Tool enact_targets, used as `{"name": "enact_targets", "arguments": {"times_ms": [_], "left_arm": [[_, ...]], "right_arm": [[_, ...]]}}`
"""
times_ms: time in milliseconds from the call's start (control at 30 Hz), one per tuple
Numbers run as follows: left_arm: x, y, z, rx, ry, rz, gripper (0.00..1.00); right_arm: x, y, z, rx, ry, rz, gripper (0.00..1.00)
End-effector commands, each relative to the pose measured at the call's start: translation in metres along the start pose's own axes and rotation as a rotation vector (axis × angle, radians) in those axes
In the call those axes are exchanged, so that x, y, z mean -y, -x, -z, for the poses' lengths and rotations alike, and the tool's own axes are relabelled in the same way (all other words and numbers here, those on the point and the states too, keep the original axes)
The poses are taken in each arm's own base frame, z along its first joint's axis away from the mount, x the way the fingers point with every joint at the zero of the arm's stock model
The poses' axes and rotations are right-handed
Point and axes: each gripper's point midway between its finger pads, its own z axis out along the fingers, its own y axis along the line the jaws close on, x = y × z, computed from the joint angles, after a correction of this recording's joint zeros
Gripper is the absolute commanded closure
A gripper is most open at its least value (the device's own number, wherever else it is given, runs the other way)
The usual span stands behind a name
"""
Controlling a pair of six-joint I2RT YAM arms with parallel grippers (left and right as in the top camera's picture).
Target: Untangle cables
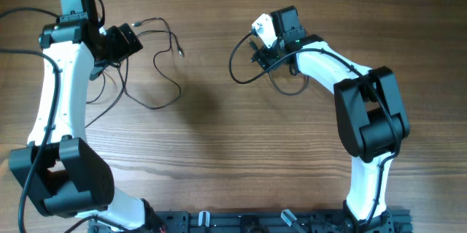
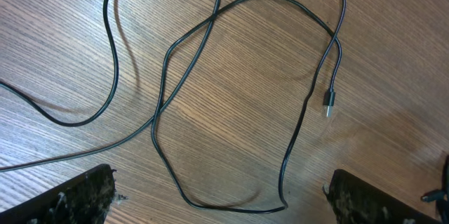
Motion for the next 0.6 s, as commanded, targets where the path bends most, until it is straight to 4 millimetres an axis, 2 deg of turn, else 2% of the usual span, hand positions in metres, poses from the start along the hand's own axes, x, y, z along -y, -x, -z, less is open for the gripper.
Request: {"name": "enact_targets", "arguments": {"times_ms": [0, 167, 233, 367, 433, 533, 567], "left_arm": [[0.001, -0.002, -0.004, -0.014, -0.003, 0.009, 0.0], [0.001, -0.002, -0.004, -0.014, -0.003, 0.008, 0.0], [0.001, -0.002, -0.004, -0.014, -0.003, 0.009, 0.0], [0.001, -0.002, -0.004, -0.014, -0.003, 0.009, 0.0], [0.001, -0.002, -0.004, -0.014, -0.003, 0.008, 0.0], [0.001, -0.002, -0.004, -0.014, -0.003, 0.009, 0.0], [0.001, -0.002, -0.004, -0.014, -0.003, 0.009, 0.0]], "right_arm": [[-0.014, -0.057, -0.043, -0.157, 0.034, -0.002, 0.08], [-0.031, -0.088, -0.056, -0.222, 0.144, -0.047, 0.09], [-0.03, -0.098, -0.056, -0.258, 0.151, -0.111, 0.1], [-0.04, -0.118, -0.048, -0.334, 0.215, -0.151, 0.25], [-0.048, -0.134, -0.039, -0.408, 0.251, -0.16, 0.39], [-0.055, -0.147, -0.031, -0.475, 0.266, -0.213, 0.51], [-0.056, -0.149, -0.03, -0.487, 0.268, -0.226, 0.6]]}}
